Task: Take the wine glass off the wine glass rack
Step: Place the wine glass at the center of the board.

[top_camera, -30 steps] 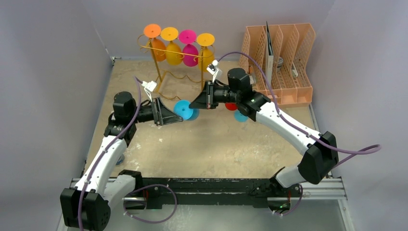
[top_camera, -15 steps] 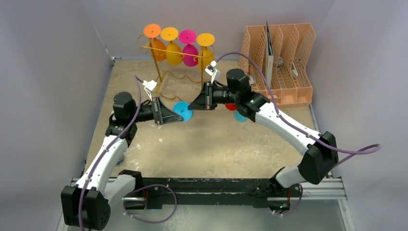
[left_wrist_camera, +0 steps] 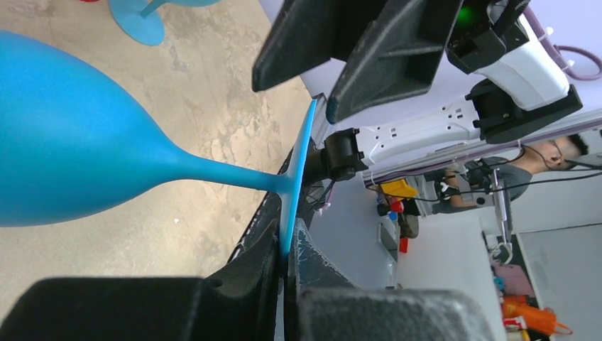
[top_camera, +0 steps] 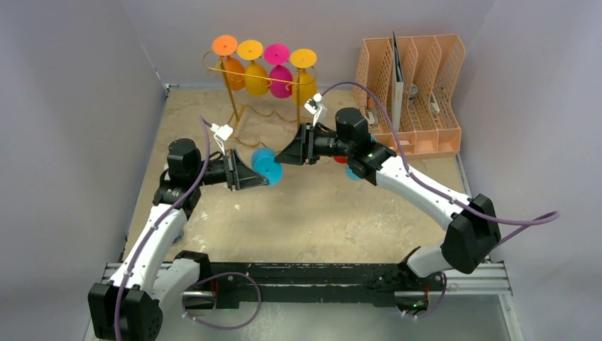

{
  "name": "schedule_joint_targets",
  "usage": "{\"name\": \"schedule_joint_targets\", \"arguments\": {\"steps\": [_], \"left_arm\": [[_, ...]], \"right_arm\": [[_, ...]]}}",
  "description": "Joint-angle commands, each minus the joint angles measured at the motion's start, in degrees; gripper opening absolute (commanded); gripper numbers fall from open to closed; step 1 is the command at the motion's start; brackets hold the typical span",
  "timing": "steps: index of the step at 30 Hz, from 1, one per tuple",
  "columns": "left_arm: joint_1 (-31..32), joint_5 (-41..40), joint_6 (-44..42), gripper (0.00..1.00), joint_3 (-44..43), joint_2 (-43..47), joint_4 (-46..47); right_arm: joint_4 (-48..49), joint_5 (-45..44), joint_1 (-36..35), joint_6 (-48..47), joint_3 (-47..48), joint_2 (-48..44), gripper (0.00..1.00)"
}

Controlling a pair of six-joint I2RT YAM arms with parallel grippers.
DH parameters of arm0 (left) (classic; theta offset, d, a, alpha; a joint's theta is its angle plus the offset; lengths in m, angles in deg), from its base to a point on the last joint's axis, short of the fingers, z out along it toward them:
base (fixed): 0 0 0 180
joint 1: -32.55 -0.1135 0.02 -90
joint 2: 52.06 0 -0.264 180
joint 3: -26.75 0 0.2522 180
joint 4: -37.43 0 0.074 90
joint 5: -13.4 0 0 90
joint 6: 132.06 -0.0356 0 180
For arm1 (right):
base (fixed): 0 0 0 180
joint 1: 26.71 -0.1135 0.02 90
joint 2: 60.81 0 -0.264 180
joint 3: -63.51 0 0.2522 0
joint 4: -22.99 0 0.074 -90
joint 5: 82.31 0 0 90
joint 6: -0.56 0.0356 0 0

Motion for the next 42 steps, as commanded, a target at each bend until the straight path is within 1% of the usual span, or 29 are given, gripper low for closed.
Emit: {"name": "schedule_joint_targets", "arguments": {"steps": [1,6,8,9,14,20,23,25,27,29,30,32,34,37,40,41,42], "left_arm": [[0.29,0.80,-6.65,0.00,-0.40,4.39,0.15],[0.29,1.38,-13.93,0.00,1.78,8.43,1.28],[0.29,5.12,-17.04,0.00,2.48,8.96,3.98],[0.29,6.94,-19.19,0.00,2.58,9.00,3.73],[0.29,8.59,-28.76,0.00,2.62,9.39,-4.30],[0.29,11.23,-33.45,0.00,3.24,9.69,-6.01],[0.29,11.86,-34.21,0.00,2.70,10.68,-5.92],[0.29,12.46,-35.37,0.00,2.59,12.39,-5.59],[0.28,13.29,-37.29,0.00,2.30,14.12,-5.91],[0.29,15.06,-40.16,0.00,1.29,15.24,-7.87],[0.29,15.70,-41.75,0.00,0.65,15.48,-9.97],[0.29,16.10,-44.09,0.00,-0.30,15.32,-13.77],[0.29,15.12,-47.47,0.00,-0.57,15.22,-16.85],[0.29,11.82,-49.53,0.00,-0.59,15.52,-18.50],[0.29,6.45,-54.80,0.00,-1.93,16.31,-22.14],[0.29,4.72,-56.26,0.00,-2.26,16.91,-22.75],[0.29,3.31,-57.12,0.00,-2.35,17.63,-22.65]], "right_arm": [[9.83,-0.09,-0.07,0.65,-1.19,-3.48,0.48],[12.04,-1.02,-0.09,-0.71,-2.50,-6.35,0.55],[11.67,-2.78,-0.09,-1.89,-3.67,-7.79,0.57],[11.45,-3.73,-0.07,-2.46,-4.08,-8.42,0.57],[8.99,-9.07,-0.08,-5.03,-5.70,-11.01,0.59],[3.94,-14.84,-0.09,-8.03,-6.05,-12.33,0.60],[1.11,-16.89,-0.11,-8.75,-5.37,-12.27,0.60],[-1.62,-17.74,-0.07,-10.24,-4.37,-12.23,0.60],[-7.74,-20.19,-0.11,-15.45,-2.02,-12.57,0.60],[-17.19,-27.26,-0.07,-24.80,1.79,-13.26,0.62],[-20.91,-29.56,-0.07,-25.81,2.98,-13.77,0.63],[-23.48,-34.68,0.02,-27.70,3.49,-15.37,0.67],[-22.69,-35.09,0.00,-28.96,2.46,-16.90,0.69],[-23.80,-34.36,-0.02,-29.23,2.64,-17.20,0.69],[-32.41,-37.39,0.37,-28.09,7.92,-14.46,0.71],[-34.80,-37.64,1.19,-27.34,9.50,-13.37,0.72],[-36.59,-36.04,2.51,-26.01,11.17,-12.08,0.72]]}}
